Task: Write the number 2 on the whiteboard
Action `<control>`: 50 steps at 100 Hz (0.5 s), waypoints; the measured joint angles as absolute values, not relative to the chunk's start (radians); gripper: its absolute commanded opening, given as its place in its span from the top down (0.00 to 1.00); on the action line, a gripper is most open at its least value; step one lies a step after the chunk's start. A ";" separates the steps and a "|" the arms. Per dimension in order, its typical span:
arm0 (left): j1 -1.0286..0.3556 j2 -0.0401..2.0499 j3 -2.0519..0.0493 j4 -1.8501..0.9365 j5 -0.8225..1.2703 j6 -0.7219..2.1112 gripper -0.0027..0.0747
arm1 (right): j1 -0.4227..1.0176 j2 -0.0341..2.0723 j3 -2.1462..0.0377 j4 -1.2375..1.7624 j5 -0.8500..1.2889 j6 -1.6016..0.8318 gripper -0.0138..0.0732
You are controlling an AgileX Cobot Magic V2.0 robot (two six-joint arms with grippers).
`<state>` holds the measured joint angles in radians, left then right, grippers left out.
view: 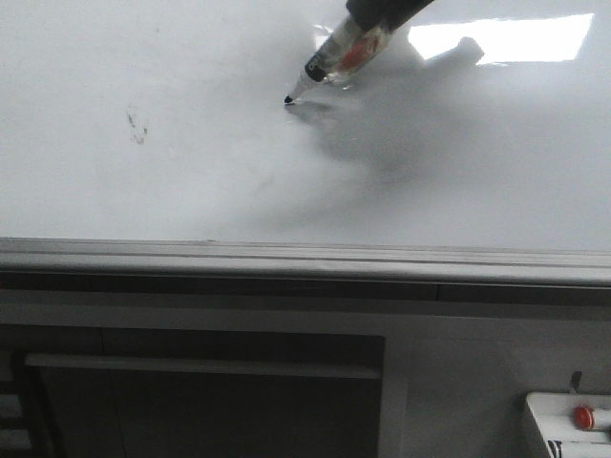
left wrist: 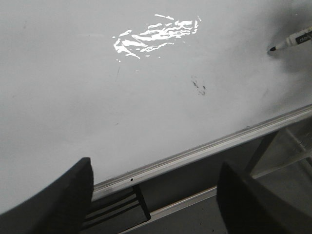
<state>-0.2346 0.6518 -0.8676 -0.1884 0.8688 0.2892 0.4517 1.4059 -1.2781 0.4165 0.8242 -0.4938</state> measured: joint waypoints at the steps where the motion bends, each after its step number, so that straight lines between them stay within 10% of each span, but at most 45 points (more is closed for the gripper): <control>1: -0.235 0.652 -0.868 -0.188 0.869 0.289 0.33 | 0.452 1.407 -1.281 0.415 0.824 -0.494 0.88; 50: -0.235 0.652 -0.868 -0.174 0.855 0.288 0.33 | 0.435 1.411 -1.254 0.382 0.905 -0.449 0.88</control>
